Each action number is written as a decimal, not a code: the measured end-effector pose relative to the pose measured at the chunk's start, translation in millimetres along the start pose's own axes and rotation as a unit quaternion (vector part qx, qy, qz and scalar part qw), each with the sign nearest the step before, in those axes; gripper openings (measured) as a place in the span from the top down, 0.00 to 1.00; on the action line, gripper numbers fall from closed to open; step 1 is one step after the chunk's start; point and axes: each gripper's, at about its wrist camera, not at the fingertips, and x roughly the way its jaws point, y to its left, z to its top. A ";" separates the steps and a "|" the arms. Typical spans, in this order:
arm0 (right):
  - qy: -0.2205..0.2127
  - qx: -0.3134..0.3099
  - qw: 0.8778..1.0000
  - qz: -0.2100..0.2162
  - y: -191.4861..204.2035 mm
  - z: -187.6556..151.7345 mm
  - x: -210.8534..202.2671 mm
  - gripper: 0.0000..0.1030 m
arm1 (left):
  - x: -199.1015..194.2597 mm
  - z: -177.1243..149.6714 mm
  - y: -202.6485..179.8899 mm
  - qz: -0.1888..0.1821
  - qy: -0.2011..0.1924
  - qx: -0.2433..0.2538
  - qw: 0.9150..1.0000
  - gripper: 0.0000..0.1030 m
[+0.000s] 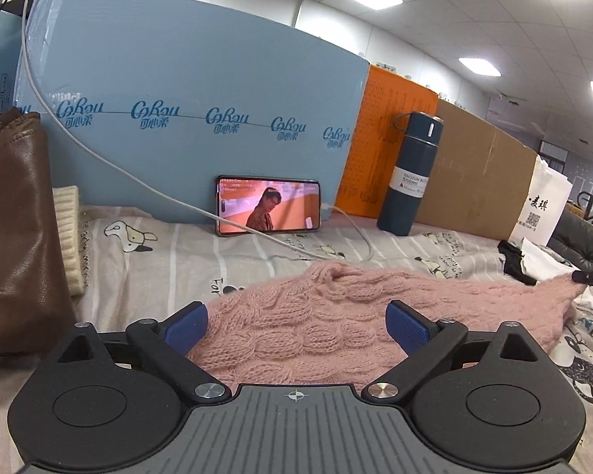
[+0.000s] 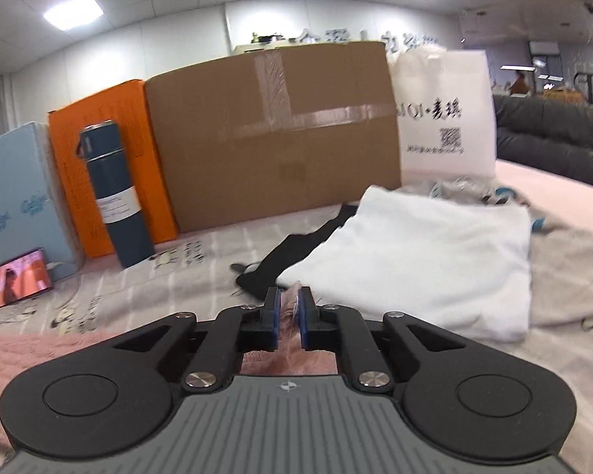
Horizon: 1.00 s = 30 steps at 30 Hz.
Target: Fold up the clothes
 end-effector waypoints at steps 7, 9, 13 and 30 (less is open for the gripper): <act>0.073 0.015 0.997 -0.035 -14.0 -21.2 17.3 0.84 | 0.3 -2.8 -0.9 0.001 0.006 0.004 1.000 0.04; 0.058 0.053 0.996 -0.046 -17.9 -13.7 3.3 0.60 | -0.9 -3.0 0.0 0.000 0.003 0.001 1.000 0.04; 0.054 0.197 0.979 -0.025 -32.5 -6.1 -23.1 0.25 | -0.8 -2.3 2.0 -0.001 0.002 -0.004 1.000 0.04; 0.083 0.296 0.951 0.022 -6.6 -35.0 20.4 0.82 | 4.3 -5.0 7.0 -0.001 0.012 -0.008 1.000 0.03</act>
